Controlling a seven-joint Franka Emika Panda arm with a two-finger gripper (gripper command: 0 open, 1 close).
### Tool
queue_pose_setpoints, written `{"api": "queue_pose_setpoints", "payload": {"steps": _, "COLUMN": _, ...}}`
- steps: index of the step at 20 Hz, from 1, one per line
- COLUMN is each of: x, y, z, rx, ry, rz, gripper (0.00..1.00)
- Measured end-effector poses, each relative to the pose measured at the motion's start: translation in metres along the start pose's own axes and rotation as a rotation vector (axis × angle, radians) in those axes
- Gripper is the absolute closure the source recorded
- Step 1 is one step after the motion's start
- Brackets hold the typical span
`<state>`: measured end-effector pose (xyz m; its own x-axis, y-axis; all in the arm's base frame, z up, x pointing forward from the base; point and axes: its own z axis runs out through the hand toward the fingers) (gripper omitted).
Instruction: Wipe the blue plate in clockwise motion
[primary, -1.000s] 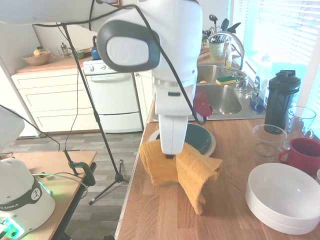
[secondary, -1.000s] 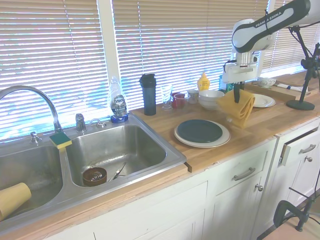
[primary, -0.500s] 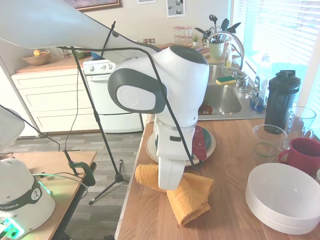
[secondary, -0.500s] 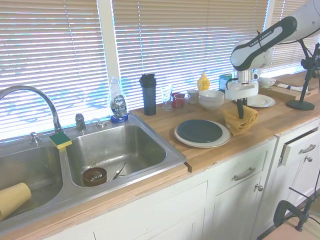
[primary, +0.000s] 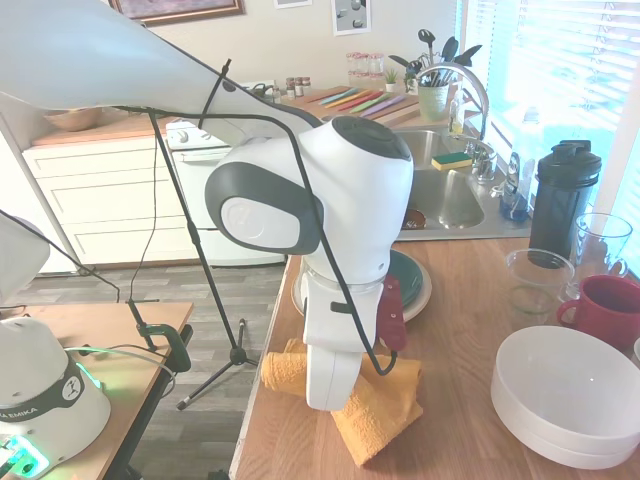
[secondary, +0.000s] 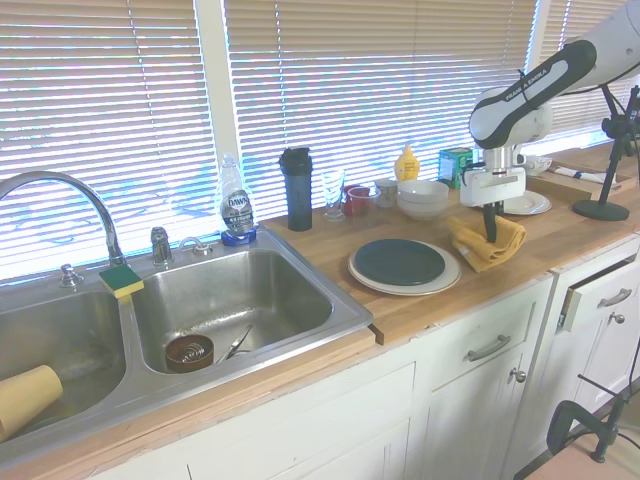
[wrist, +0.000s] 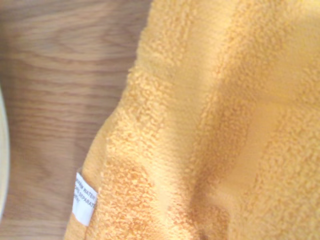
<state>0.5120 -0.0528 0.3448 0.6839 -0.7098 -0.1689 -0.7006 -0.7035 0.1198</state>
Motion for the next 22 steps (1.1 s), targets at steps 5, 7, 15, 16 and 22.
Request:
{"api": "queue_pose_setpoints", "payload": {"steps": 5, "x": -0.007, "y": 0.005, "z": 0.004, "rx": 0.002, "ry": 0.012, "rz": -0.007, "gripper": 0.00}}
{"api": "queue_pose_setpoints", "payload": {"steps": 7, "x": -0.010, "y": 0.006, "z": 0.005, "rx": 0.003, "ry": 0.015, "rz": -0.009, "gripper": 0.00}}
{"api": "queue_pose_setpoints", "payload": {"steps": 15, "x": -0.021, "y": 0.012, "z": -0.012, "rx": 0.023, "ry": 0.051, "rz": -0.010, "gripper": 0.00}}
{"api": "queue_pose_setpoints", "payload": {"steps": 16, "x": -0.025, "y": 0.013, "z": -0.017, "rx": 0.031, "ry": 0.059, "rz": -0.011, "gripper": 0.00}}
{"api": "queue_pose_setpoints", "payload": {"steps": 22, "x": -0.059, "y": 0.015, "z": -0.057, "rx": 0.059, "ry": 0.098, "rz": 0.017, "gripper": 0.00}}
